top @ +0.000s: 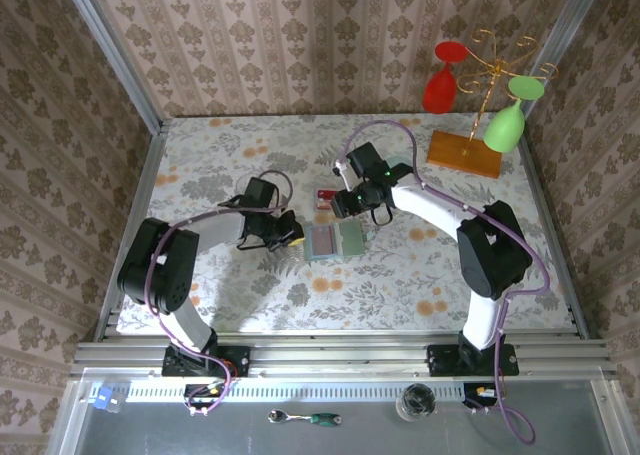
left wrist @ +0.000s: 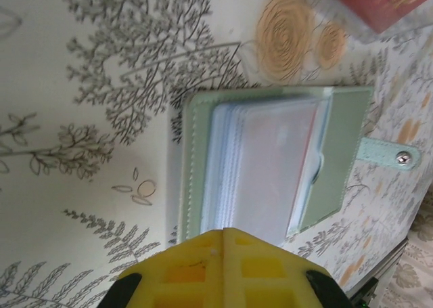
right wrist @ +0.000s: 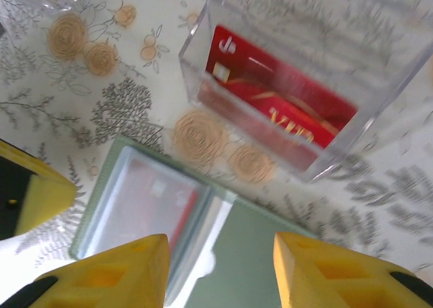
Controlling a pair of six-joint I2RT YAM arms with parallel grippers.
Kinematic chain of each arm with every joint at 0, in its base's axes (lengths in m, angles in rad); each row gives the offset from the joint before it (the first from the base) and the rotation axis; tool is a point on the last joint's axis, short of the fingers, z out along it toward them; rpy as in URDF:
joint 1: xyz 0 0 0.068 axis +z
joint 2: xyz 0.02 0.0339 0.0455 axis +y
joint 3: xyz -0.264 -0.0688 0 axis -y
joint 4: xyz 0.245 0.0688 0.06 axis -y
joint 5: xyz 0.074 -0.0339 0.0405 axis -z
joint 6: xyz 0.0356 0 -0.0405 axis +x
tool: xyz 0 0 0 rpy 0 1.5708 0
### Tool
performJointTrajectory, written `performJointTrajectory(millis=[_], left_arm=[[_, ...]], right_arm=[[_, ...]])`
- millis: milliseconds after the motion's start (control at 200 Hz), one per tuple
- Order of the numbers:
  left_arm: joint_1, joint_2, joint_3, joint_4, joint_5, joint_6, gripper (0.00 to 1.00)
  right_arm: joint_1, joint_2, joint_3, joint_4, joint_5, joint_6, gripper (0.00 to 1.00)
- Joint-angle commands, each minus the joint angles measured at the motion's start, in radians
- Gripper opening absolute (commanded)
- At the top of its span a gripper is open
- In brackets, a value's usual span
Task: Take the credit cards out of the card holder
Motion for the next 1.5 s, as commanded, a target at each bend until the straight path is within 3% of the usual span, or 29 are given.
performJointTrajectory(millis=[0,240,435,900,1495], left_arm=[[-0.031,-0.007,-0.028,0.023,-0.014,-0.024,0.0],[-0.052,0.03,-0.059,0.08,0.006,-0.039,0.0],[-0.051,0.024,-0.048,0.007,-0.046,-0.017,0.0],[-0.041,0.022,-0.026,-0.01,-0.066,0.013,0.0],[-0.031,-0.011,-0.033,0.05,-0.05,-0.006,0.0]], right_arm=[[0.011,-0.038,-0.056,0.107,-0.085,0.214,0.45],[0.018,-0.043,-0.101,0.135,-0.097,0.297,0.43],[0.021,-0.03,-0.082,0.098,-0.089,0.324,0.42],[0.028,0.038,-0.075,0.158,-0.302,0.579,0.4],[0.046,0.089,-0.059,0.123,-0.312,0.59,0.42]])
